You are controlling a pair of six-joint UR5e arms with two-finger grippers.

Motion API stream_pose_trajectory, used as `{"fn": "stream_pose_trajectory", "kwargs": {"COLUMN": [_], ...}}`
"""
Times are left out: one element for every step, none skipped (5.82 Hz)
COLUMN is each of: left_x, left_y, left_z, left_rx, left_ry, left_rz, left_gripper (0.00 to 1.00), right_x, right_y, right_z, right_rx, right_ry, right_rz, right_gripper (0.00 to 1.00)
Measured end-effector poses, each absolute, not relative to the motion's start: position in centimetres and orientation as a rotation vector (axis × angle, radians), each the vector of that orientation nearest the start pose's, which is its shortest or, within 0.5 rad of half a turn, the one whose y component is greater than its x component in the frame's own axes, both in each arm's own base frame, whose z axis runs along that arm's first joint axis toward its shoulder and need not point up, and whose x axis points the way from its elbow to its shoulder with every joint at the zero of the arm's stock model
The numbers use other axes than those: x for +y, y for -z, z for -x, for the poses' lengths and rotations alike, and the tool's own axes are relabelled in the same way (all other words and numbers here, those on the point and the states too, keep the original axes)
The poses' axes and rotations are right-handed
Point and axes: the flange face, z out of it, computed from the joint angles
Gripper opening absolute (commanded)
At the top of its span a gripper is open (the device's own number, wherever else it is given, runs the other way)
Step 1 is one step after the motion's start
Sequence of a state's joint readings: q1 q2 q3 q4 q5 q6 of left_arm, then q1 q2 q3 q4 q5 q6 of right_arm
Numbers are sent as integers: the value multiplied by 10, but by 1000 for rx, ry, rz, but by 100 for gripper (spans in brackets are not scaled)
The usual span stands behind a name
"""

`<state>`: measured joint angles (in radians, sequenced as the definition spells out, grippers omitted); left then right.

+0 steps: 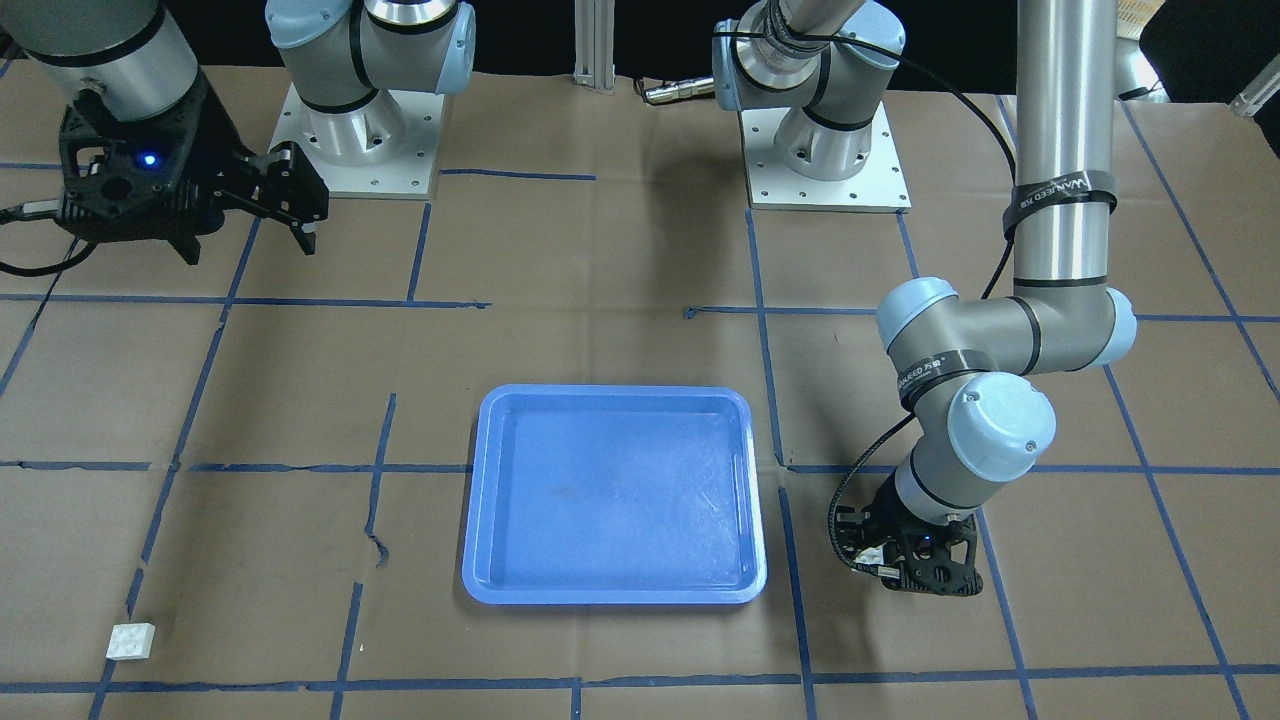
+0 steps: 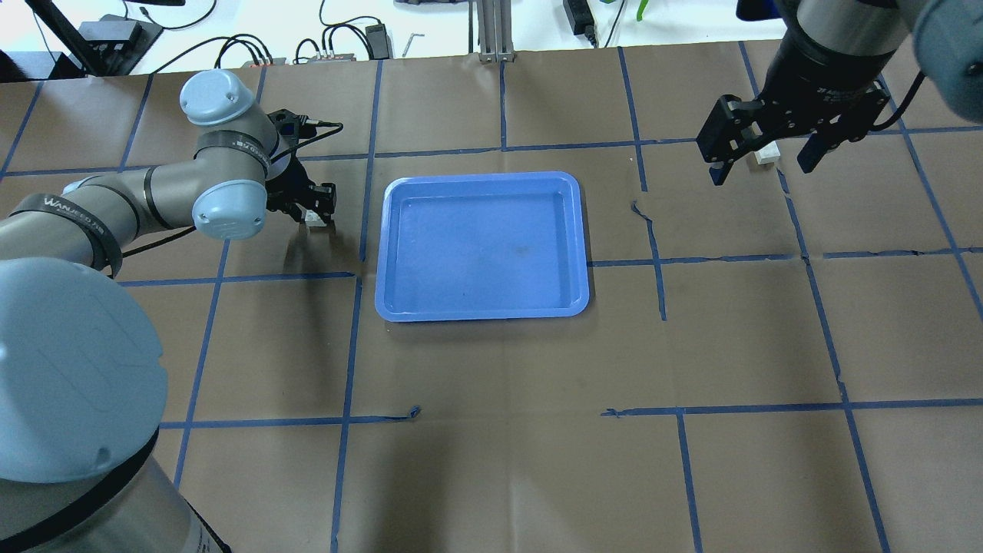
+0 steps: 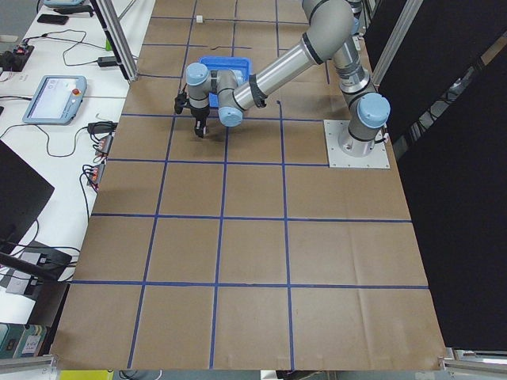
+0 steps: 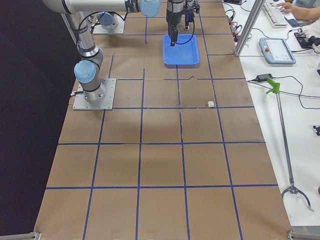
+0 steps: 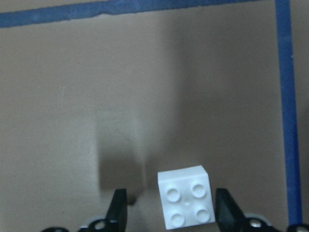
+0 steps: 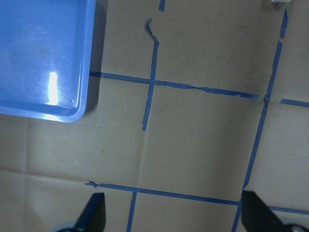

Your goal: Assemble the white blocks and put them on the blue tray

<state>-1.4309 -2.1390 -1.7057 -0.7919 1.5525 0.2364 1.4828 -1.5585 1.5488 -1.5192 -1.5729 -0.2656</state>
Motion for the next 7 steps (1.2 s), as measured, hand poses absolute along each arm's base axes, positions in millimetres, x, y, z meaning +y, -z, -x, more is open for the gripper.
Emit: {"fn": "stream_pose_trajectory", "kwargs": {"left_x": [-648,-649,-649,-643,-630,-613,-597], "left_y": [-176,-184,-203,-228,-248,-256,-254], "left_z": [45,44,51,78,128,184,229], "left_rx": [3138,3133,3122,3103,3074,3030,2945], "left_ry": [125,147,188,237,275,286,275], "left_rz": [-154,-163,-219,-340,-515,-733,-1011], "left_gripper": [7,7,7,9,9,9,9], "right_x": [-514,-525,-544,-569,-593,-612,-631], "right_y": [-477,-465,-450,-429,-407,-387,-363], "right_z": [-62,-34,-14,-3,5,13,27], "right_rx": [3098,3069,3061,3060,3047,3030,3009], "right_ry": [-95,-119,-95,-51,-15,17,41], "right_rz": [408,506,573,644,752,857,958], "right_gripper": [100,100,100,100,100,100,100]}}
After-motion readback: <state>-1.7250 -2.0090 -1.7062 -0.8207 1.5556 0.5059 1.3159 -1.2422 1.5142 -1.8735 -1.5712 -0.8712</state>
